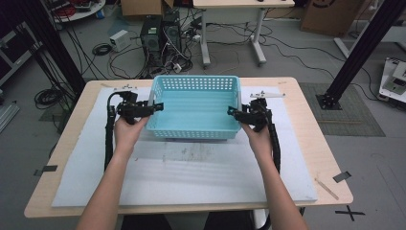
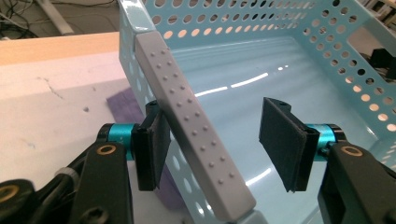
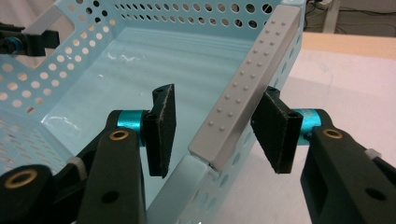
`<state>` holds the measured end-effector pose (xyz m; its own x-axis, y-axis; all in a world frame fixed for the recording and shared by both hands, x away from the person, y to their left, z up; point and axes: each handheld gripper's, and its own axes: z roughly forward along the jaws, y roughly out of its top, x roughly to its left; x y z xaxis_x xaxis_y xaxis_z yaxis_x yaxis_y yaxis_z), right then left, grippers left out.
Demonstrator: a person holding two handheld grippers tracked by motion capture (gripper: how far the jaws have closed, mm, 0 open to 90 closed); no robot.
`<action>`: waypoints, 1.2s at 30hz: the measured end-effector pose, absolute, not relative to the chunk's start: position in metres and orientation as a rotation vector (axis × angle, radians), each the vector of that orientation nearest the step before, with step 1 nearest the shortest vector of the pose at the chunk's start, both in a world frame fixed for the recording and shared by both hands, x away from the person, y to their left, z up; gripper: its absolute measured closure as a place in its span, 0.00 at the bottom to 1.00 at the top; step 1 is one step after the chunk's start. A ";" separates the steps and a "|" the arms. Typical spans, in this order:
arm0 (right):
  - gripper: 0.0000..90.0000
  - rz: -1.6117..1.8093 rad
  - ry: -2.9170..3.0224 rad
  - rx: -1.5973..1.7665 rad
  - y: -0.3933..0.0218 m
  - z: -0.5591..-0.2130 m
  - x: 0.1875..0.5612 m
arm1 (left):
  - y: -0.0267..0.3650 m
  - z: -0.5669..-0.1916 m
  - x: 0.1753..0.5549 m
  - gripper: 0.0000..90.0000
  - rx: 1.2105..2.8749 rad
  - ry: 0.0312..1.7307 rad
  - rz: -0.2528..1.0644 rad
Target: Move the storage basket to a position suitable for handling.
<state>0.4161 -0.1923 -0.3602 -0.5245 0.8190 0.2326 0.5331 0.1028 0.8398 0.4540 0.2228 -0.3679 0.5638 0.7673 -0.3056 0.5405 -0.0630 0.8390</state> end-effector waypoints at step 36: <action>0.38 1.284 1.776 1.358 -0.225 -0.369 0.398 | 0.240 -0.386 0.419 0.35 1.642 1.031 0.578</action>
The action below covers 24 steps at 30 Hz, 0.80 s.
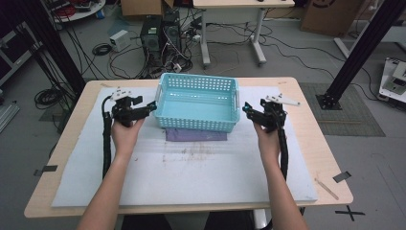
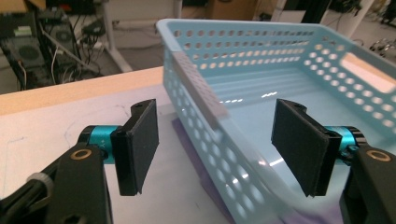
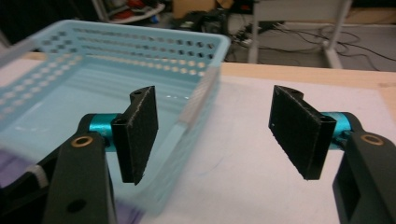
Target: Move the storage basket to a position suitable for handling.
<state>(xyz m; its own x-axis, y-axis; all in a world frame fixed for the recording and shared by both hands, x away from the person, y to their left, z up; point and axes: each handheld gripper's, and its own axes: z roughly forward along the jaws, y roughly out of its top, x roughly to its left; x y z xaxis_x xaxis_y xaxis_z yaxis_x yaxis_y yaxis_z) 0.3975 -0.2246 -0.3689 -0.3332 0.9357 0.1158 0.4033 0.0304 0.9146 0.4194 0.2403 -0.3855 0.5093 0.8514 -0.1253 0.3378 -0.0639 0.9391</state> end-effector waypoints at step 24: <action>0.57 1.130 2.075 1.396 -0.160 -0.447 0.363 | 0.200 -0.449 0.378 0.32 1.829 1.081 0.390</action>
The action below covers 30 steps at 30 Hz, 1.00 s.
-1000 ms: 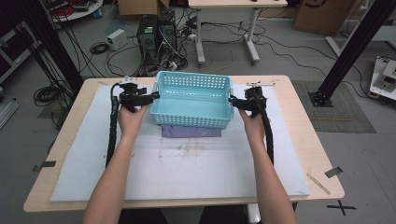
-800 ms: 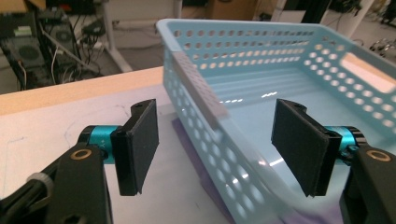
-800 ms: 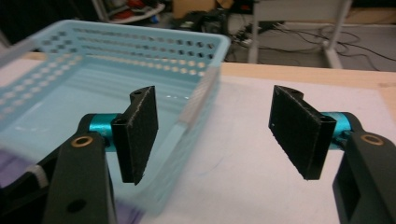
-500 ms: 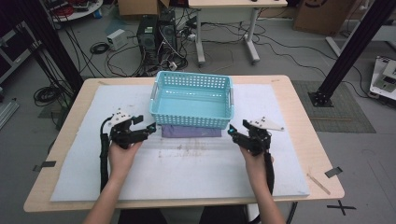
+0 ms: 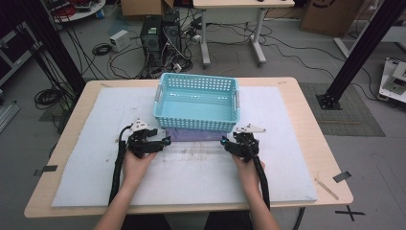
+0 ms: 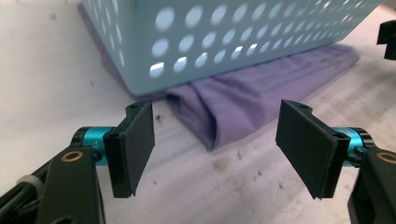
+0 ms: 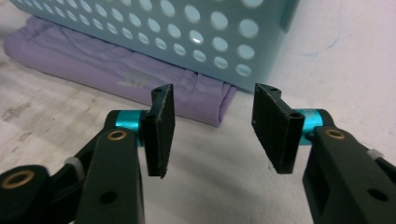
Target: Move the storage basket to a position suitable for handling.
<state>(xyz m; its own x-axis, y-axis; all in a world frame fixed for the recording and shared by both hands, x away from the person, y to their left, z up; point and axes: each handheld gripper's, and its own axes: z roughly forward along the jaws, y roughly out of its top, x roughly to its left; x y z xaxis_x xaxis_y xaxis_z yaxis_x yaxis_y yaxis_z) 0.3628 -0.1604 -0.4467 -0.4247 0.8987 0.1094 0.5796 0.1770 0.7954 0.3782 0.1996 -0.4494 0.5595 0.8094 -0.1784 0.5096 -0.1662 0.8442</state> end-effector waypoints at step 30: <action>0.95 0.984 2.197 1.412 -0.139 -0.449 0.386 | 0.171 -0.451 0.389 0.96 1.971 1.120 0.403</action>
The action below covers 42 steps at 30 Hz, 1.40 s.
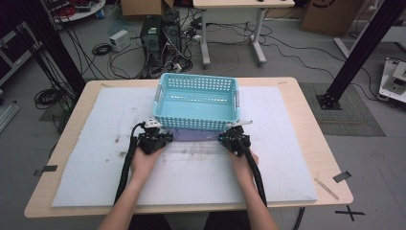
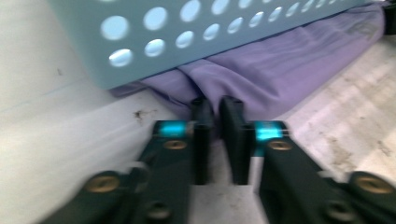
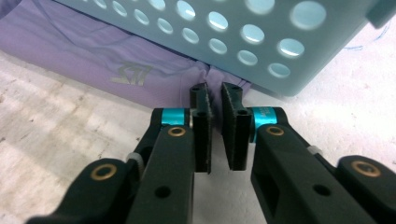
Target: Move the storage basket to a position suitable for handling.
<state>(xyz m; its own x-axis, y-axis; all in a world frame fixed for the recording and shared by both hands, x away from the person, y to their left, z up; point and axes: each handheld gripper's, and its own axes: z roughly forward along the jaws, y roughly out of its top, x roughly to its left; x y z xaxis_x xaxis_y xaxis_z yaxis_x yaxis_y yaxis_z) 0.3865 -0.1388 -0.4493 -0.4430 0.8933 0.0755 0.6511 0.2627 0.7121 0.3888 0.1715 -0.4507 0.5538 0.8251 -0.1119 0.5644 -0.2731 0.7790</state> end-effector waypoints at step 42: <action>0.99 1.081 2.274 1.201 -0.166 -0.448 0.240 | 0.188 -0.448 0.239 0.99 2.032 0.908 0.321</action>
